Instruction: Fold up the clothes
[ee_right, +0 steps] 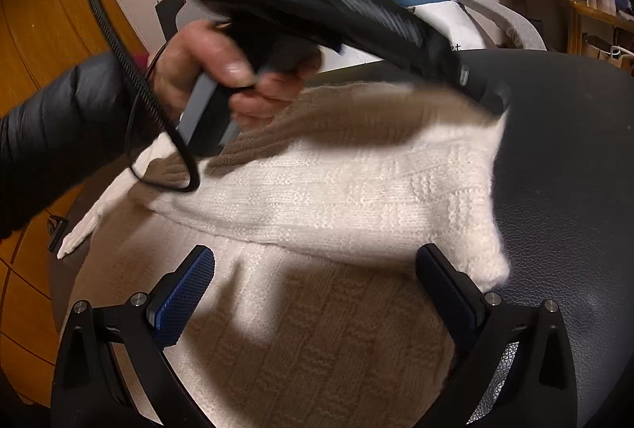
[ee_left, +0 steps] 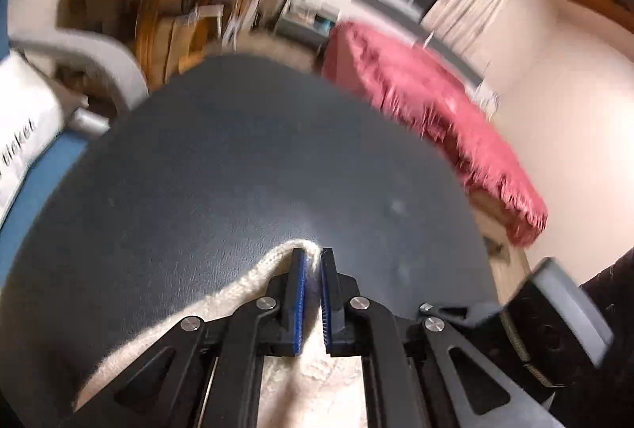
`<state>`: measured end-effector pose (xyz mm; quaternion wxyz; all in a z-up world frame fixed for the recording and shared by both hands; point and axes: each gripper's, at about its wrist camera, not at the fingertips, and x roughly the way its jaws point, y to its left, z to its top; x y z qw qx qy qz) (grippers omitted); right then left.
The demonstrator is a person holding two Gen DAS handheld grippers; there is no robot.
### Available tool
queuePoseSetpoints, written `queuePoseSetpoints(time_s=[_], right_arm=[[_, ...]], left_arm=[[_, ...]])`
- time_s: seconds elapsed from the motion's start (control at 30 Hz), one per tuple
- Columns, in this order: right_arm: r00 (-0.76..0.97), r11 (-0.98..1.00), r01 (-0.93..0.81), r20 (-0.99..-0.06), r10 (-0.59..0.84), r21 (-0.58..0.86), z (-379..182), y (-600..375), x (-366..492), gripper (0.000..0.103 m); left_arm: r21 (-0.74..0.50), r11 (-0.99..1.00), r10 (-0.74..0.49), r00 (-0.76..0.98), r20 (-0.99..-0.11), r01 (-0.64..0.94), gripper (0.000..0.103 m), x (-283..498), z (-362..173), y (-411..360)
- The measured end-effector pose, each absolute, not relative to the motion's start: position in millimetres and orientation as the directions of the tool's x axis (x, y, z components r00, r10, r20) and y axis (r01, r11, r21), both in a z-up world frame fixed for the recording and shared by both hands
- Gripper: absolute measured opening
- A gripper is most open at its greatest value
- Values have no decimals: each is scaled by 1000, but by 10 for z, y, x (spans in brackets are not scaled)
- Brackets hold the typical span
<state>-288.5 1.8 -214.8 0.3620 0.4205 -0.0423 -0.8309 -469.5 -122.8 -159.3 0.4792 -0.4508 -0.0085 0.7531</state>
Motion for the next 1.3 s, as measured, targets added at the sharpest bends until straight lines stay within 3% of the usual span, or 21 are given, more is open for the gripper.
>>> queuePoseSetpoints(time_s=[0.1, 0.23, 0.33, 0.4, 0.57, 0.8, 0.97, 1.13, 1.3], right_arm=[[-385, -736, 565, -670, -635, 373, -2153, 10, -2889, 103], [-394, -752, 567, -692, -605, 335, -2152, -59, -2878, 103], [-404, -766, 571, -712, -575, 295, -2150, -121, -2864, 103], [-406, -770, 572, -718, -566, 284, -2149, -136, -2861, 103], [-392, -755, 566, -697, -601, 332, -2158, -64, -2890, 103], [-410, -726, 553, -625, -664, 409, -2018, 151, -2923, 103], [-409, -710, 615, -631, -659, 342, -1740, 47, -3085, 103], [-348, -748, 573, -728, -591, 334, -1991, -109, -3455, 103], [-394, -787, 579, -771, -500, 214, -2100, -190, -3473, 103]], left_arm=[[-450, -616, 707, -203, -677, -647, 5, -4825, -1724, -1397], [-365, -769, 568, -298, -767, -525, 1, -5046, -2027, -1388], [-350, -797, 545, -337, -768, -492, 1, -5041, -2003, -1377], [-329, -817, 525, -374, -764, -474, 13, -4993, -1924, -1353], [-440, -808, 589, -517, -621, -393, 20, -4649, -1511, -1762], [-256, -918, 394, -624, -675, -302, 21, -3623, -1507, -2071], [-211, -964, 266, -655, -707, -164, 21, -3091, -1781, -2442], [-244, -966, 232, -682, -694, -80, 21, -2934, -1850, -2706], [-299, -954, 227, -721, -654, -29, 22, -2795, -1802, -2925]])
